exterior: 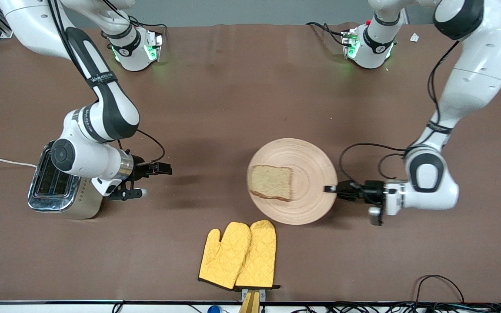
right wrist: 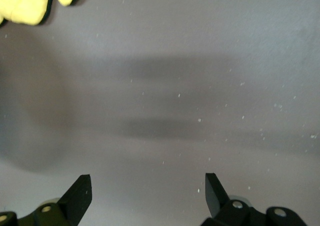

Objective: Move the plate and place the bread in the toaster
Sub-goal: 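Push the wooden plate with the left gripper toward the right gripper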

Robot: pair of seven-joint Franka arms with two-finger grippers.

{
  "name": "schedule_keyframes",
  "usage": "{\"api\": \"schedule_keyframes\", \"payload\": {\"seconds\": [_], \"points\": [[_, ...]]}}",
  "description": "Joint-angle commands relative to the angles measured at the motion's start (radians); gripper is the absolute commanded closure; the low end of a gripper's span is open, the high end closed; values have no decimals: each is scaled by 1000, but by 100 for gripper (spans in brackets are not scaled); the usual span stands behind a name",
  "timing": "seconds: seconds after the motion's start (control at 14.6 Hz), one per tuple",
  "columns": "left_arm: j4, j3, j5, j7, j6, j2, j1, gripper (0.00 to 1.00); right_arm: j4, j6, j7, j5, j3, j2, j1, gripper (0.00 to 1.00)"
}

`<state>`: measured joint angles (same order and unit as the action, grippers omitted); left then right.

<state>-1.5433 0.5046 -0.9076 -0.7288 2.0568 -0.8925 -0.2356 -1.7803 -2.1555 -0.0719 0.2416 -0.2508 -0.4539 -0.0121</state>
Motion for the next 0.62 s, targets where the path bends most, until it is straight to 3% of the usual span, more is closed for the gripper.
{"api": "schedule_keyframes", "payload": {"seconds": [0.0,0.21,0.55], "points": [[20,3,-109,-11,80,-60,91,100,-22,-79,-5,-2,-4,-23,8,0],[20,3,-193,-7,163,-78,200,100,-22,-96,-26,2,-4,-31,6,0],[22,3,-278,3,327,-100,332,97,-100,-103,-178,1,-13,60,-17,0]]}}
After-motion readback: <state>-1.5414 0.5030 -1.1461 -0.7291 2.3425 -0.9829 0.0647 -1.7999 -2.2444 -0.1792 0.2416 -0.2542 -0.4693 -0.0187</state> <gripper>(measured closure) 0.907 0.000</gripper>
